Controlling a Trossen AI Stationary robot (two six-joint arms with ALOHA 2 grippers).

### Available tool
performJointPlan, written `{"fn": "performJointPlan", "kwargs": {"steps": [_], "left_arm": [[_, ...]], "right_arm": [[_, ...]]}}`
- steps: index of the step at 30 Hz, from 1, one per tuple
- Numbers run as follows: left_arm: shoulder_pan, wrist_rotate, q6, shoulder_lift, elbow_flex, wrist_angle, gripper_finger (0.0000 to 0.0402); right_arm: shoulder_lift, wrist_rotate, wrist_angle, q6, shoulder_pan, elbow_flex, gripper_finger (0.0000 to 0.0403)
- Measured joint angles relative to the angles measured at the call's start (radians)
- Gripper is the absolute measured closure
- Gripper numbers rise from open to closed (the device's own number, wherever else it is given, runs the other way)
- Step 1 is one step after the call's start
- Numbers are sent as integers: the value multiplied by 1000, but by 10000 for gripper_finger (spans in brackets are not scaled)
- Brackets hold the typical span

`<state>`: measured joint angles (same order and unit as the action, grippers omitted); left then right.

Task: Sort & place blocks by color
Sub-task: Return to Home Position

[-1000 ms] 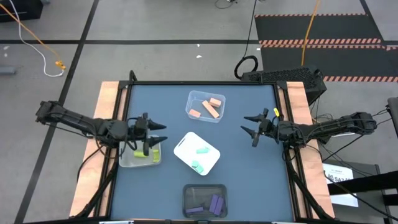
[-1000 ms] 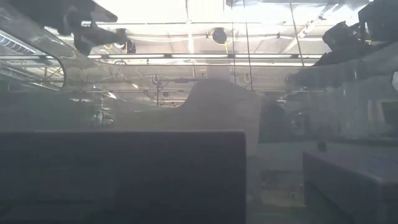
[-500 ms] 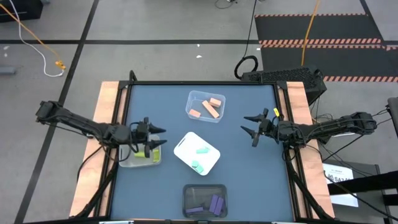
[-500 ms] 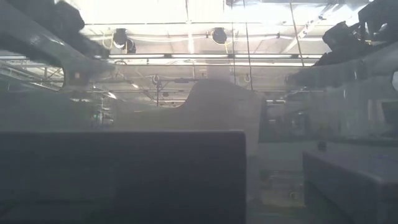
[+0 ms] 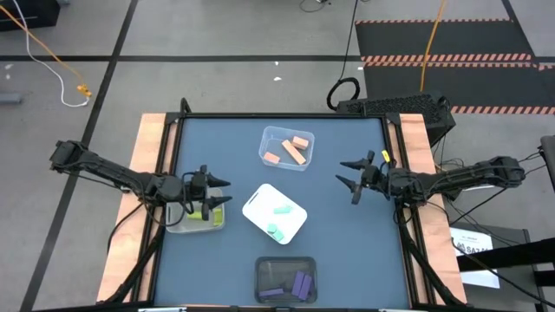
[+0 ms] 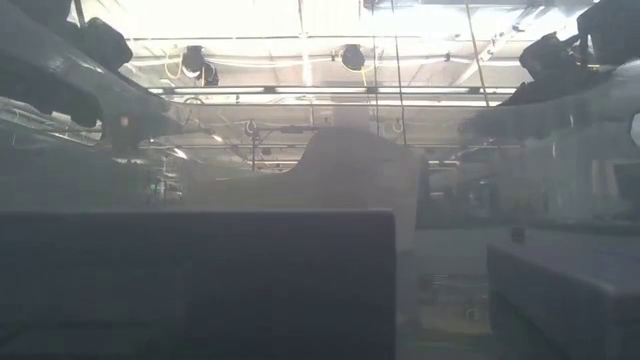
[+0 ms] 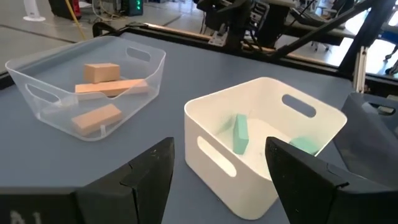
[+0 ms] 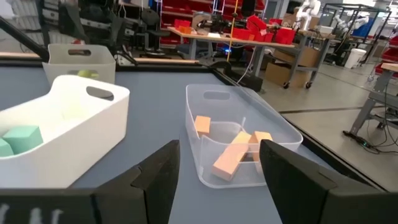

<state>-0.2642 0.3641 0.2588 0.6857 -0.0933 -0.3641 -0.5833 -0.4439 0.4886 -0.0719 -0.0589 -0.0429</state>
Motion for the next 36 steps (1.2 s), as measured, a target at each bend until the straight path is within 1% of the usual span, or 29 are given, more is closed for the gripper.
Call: {"fn": "performJointPlan", "kwargs": {"steps": [6,12,20,24,28,30,33,36], "left_arm": [[0,0,7,0,0,35,151],[0,0,12,0,0,60,151],[0,0,-34,0,0,-9,151],[0,2,-71,0,0,-32,151],[0,2,-71,2,4,-36,151],[-1,2,-67,10,30,-98,151],[-10,4,-105,30,85,-233,151],[-15,3,-162,31,74,-250,151]], "right_arm": [[55,0,0,0,0,0,190],[145,0,0,0,0,0,190],[240,0,1,0,0,0,190],[260,0,0,0,0,0,190],[264,0,0,0,0,0,190],[265,0,0,0,0,0,190],[265,0,0,0,0,0,190],[265,0,0,0,0,0,190]]}}
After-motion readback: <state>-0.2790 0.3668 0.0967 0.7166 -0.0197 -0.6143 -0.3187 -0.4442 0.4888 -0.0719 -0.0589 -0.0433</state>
